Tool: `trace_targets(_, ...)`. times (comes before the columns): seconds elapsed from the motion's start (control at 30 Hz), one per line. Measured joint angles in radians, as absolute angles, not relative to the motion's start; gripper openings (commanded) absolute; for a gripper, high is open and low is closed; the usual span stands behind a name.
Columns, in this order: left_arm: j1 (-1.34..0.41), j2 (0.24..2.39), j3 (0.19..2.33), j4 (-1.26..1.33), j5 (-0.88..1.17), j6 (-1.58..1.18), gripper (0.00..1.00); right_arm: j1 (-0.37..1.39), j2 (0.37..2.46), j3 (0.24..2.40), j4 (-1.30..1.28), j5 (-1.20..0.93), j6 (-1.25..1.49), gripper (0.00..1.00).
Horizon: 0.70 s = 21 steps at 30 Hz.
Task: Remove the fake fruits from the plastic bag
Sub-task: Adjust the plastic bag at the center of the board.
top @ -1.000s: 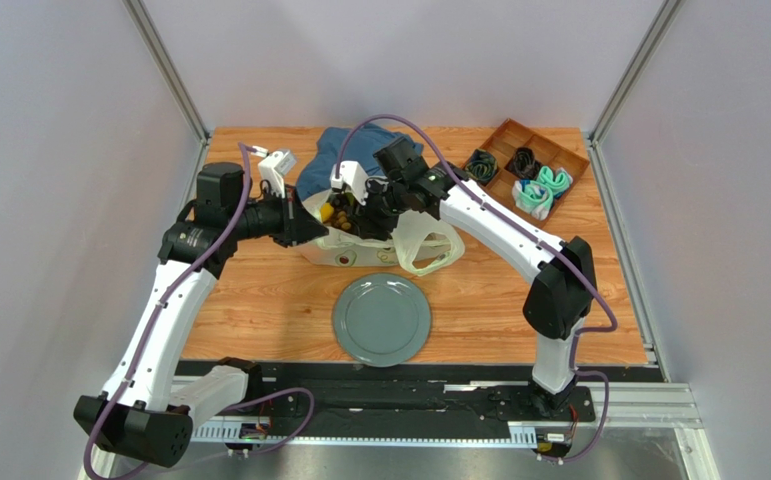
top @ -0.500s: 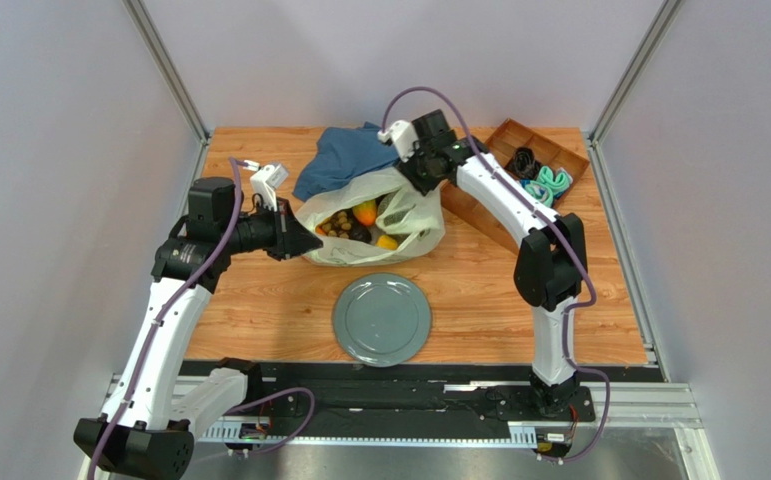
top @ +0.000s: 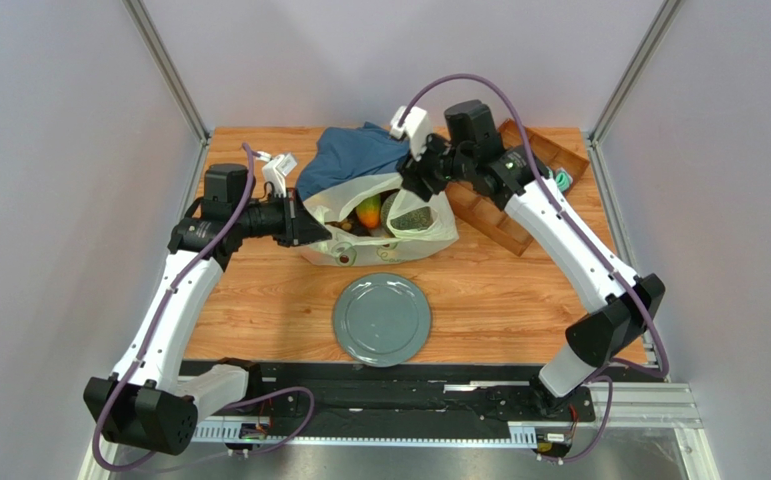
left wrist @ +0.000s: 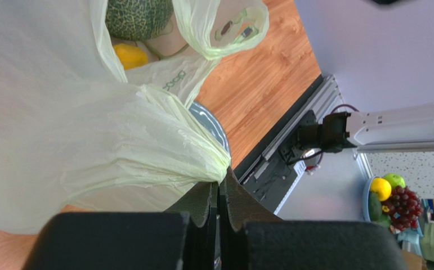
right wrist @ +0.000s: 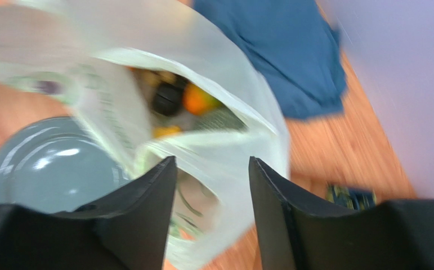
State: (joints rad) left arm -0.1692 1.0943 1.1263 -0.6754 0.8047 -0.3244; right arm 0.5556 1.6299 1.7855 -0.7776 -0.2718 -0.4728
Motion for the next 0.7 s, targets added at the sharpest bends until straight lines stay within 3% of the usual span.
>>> trace_targets(0.17,-0.169,1.139,1.172,-0.657,0.807,-0.352,0.0,0.672,1.67,1.795,-0.778,-0.416,-0.541,0.41)
trace_targets(0.43,-0.169,1.147,1.19,-0.654,0.802,-0.358,0.0,0.66,1.994,1.907,-0.883,-0.456,-0.64,0.39)
trace_targets(0.53,-0.169,1.147,1.19,-0.654,0.801,-0.358,0.0,0.66,2.062,1.953,-0.91,-0.421,-0.659,0.65)
trace_targets(0.57,-0.169,1.147,1.19,-0.654,0.801,-0.357,0.0,0.66,2.077,1.961,-0.914,-0.393,-0.67,0.9)
trace_targets(0.6,-0.169,1.147,1.19,-0.654,0.801,-0.356,0.0,0.66,2.081,1.962,-0.917,-0.366,-0.677,0.98)
trace_targets(0.7,-0.169,1.147,1.19,-0.654,0.799,-0.353,0.0,0.659,2.081,1.961,-0.918,-0.286,-0.701,1.0)
